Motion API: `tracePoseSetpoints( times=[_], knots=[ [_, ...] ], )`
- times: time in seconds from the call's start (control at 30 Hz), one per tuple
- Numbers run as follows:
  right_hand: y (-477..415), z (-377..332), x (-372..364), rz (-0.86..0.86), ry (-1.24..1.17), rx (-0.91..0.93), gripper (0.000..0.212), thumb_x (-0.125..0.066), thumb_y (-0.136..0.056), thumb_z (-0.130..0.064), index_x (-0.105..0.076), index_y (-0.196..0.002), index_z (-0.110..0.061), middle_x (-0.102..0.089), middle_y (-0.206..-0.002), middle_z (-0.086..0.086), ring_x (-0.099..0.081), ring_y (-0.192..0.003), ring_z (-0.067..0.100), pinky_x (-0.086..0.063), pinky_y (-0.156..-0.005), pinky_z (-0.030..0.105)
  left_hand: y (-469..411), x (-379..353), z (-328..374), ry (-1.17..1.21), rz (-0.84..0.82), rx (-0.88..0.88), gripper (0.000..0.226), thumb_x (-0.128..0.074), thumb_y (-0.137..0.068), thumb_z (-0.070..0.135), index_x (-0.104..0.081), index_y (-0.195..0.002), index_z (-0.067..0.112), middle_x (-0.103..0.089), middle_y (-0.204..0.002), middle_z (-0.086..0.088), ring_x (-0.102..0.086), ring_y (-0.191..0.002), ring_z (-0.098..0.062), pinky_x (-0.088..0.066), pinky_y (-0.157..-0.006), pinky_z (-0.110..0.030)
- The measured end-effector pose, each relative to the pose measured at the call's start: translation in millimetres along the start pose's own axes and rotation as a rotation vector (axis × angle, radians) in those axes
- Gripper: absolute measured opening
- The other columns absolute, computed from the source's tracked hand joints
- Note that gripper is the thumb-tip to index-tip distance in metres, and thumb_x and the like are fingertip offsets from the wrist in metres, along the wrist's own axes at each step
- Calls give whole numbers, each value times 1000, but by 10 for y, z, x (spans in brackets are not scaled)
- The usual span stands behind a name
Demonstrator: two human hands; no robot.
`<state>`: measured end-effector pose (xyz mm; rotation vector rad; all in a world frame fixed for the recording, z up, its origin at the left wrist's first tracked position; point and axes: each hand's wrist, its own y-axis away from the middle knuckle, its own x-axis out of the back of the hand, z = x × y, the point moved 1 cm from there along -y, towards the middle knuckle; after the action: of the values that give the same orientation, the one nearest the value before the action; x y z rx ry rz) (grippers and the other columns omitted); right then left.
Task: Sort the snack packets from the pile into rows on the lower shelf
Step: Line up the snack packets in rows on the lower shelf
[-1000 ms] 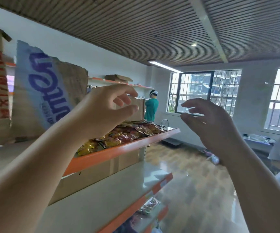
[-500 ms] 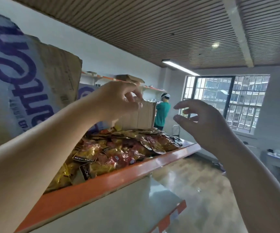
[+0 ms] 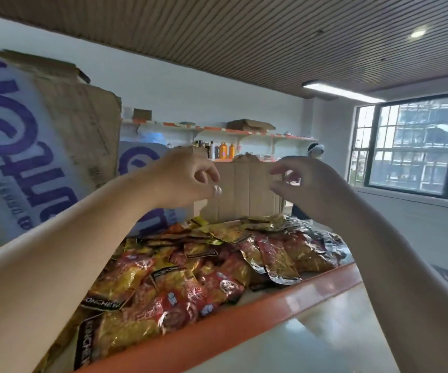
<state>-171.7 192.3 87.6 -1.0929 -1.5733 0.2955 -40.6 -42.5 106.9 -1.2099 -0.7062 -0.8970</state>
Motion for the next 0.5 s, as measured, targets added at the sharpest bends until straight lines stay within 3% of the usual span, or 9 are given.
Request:
tracePoseSetpoints(
  times=[0.07,0.13,0.27,0.37,0.43,0.5],
  knots=[
    [-178,226,-18,-61,-18,7,24,-68,-93,-45,-64,-115,-39,-61,-112,-21,-58,-102,4,-43,-78,23,-112,-50,39,-43,-20,54,26,-66,-92,56,-66,-116,44,-63,-102,22,-59,-92,4,-41,-68,-19],
    [-354,454,-78,-134,-13,17,24,-70,-93,-45,-65,-115,-37,-56,-105,-23,-56,-95,0,-40,-72,19,-225,-97,100,-69,-28,111,25,-65,-93,58,-66,-115,46,-63,-105,22,-58,-95,3,-43,-71,-21],
    [-729,869,-304,-370,82,58,30,-71,-92,-46,-66,-118,-32,-63,-118,-11,-62,-101,12,-48,-79,28,-491,-298,256,-93,-108,238,18,-63,-96,54,-66,-113,50,-64,-111,20,-60,-102,-1,-48,-84,-26],
    [-960,1110,-575,-598,188,27,16,-69,-93,-42,-67,-104,-31,-68,-107,-7,-66,-91,14,-56,-80,34,-683,-594,356,-127,-197,341,19,-61,-100,48,-68,-117,46,-60,-108,25,-56,-98,3,-42,-77,-21],
    [-1054,1234,-756,-697,250,44,17,-69,-88,-48,-66,-95,-32,-68,-101,-7,-64,-88,14,-55,-78,34,-798,-840,382,-160,-242,421,23,-61,-101,45,-69,-122,40,-64,-119,17,-59,-104,-5,-48,-86,-26],
    [-1084,1299,-914,-762,303,56,33,-68,-78,-59,-66,-100,-34,-65,-98,-10,-62,-91,15,-54,-81,37,-873,-1058,372,-228,-310,519,29,-59,-102,43,-69,-128,33,-65,-131,9,-61,-114,-15,-50,-97,-31]
  ],
)
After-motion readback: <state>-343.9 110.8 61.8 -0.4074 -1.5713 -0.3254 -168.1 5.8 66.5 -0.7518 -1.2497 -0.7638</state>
